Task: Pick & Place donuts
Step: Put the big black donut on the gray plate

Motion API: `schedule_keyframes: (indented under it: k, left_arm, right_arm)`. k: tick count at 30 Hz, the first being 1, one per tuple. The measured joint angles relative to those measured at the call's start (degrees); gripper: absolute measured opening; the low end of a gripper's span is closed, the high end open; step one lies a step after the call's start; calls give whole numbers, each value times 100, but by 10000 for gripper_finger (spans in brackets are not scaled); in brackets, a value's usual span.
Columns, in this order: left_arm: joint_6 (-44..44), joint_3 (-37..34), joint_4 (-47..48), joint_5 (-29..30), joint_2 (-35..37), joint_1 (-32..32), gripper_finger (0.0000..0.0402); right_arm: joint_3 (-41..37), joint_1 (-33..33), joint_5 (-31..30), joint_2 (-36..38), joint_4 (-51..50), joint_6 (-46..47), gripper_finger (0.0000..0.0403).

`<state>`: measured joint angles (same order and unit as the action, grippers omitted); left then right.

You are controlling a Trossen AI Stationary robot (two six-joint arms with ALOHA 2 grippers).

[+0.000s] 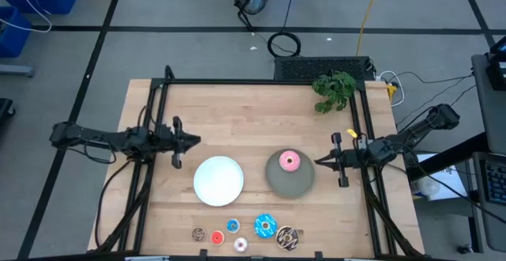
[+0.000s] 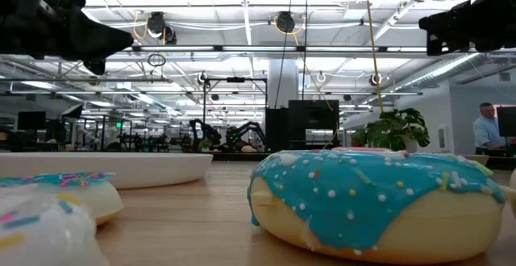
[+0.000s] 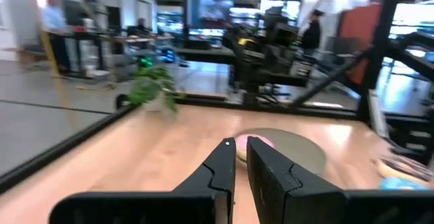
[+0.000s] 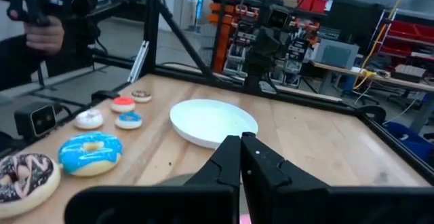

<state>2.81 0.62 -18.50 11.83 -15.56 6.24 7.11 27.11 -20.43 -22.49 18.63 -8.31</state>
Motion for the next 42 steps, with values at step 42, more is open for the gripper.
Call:
schedule_keyframes:
  k: [42]
  left_arm:
    - [-207,2,-258,825,-95,0,42]
  right_arm:
    - [955,652,85,-2512,1679,446,0]
